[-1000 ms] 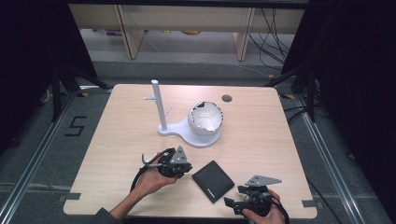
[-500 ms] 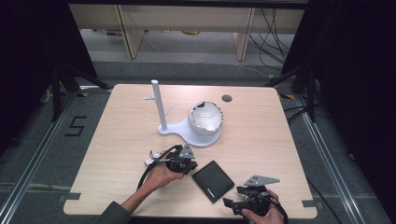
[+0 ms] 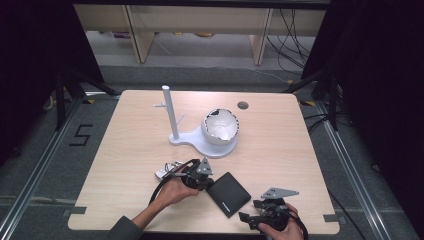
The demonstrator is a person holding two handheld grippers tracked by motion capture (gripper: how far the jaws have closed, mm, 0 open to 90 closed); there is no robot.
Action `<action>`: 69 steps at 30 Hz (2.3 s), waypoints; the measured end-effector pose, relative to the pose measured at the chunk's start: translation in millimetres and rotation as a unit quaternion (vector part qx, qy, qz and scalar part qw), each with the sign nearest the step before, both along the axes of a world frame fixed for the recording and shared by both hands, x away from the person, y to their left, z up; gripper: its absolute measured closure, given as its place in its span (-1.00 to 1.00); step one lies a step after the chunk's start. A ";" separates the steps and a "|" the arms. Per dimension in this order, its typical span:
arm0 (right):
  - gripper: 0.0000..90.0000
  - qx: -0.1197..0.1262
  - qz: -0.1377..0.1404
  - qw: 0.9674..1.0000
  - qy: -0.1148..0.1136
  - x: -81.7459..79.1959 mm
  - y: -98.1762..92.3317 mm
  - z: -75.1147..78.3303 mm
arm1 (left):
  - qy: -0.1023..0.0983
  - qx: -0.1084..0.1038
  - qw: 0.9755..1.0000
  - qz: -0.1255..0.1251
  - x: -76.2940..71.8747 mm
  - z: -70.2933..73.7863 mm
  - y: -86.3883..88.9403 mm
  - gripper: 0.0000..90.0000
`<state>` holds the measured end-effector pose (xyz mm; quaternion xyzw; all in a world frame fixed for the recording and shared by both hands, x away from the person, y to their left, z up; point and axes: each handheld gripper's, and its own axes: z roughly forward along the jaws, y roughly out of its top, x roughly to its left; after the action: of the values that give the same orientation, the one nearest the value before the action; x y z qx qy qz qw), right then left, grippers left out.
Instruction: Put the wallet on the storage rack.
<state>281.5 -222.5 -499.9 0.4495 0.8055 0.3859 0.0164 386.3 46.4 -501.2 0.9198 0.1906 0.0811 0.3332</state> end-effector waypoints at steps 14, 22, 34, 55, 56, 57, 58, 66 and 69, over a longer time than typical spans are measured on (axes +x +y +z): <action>-0.44 0.029 -0.029 0.999 0.022 11.0 -2.4 -5.9 | 0.018 0.006 1.000 -0.024 -17.5 1.1 -3.7 0.98; -0.47 0.044 -0.059 0.997 0.034 17.0 -2.1 -5.9 | 0.026 -0.005 0.999 -0.039 -33.9 1.2 -9.3 0.98; -0.37 0.081 -0.099 0.990 0.052 33.8 -7.1 -7.8 | 0.049 -0.010 0.997 -0.063 -47.1 1.4 -15.9 0.98; 0.43 0.179 -0.107 0.975 0.072 40.7 -12.4 -10.3 | 0.051 -0.011 0.996 -0.072 -52.0 -0.9 -22.1 0.95; 0.45 0.174 -0.104 0.977 0.069 39.3 -10.8 -6.8 | 0.050 -0.010 0.996 -0.067 -53.6 -0.5 -22.7 0.95; 0.51 0.167 -0.101 0.979 0.061 39.2 -9.7 -4.9 | 0.049 -0.008 0.996 -0.071 -53.2 -0.3 -22.4 0.94; 0.55 0.172 -0.098 0.978 0.059 39.0 -10.1 -3.2 | 0.050 -0.010 0.996 -0.071 -53.2 -0.6 -22.2 0.94; 0.72 0.190 -0.074 0.978 0.045 37.0 -8.0 4.9 | 0.047 -0.009 0.996 -0.069 -54.2 1.0 -21.8 0.86; 0.75 0.192 -0.058 0.979 0.027 38.2 -7.8 7.4 | 0.050 -0.014 0.996 -0.066 -54.5 5.1 -19.7 0.66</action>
<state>319.8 -230.3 -492.5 0.5006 0.6893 0.5190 -0.0696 331.8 26.7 -496.1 0.9287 0.1469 0.0103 0.3404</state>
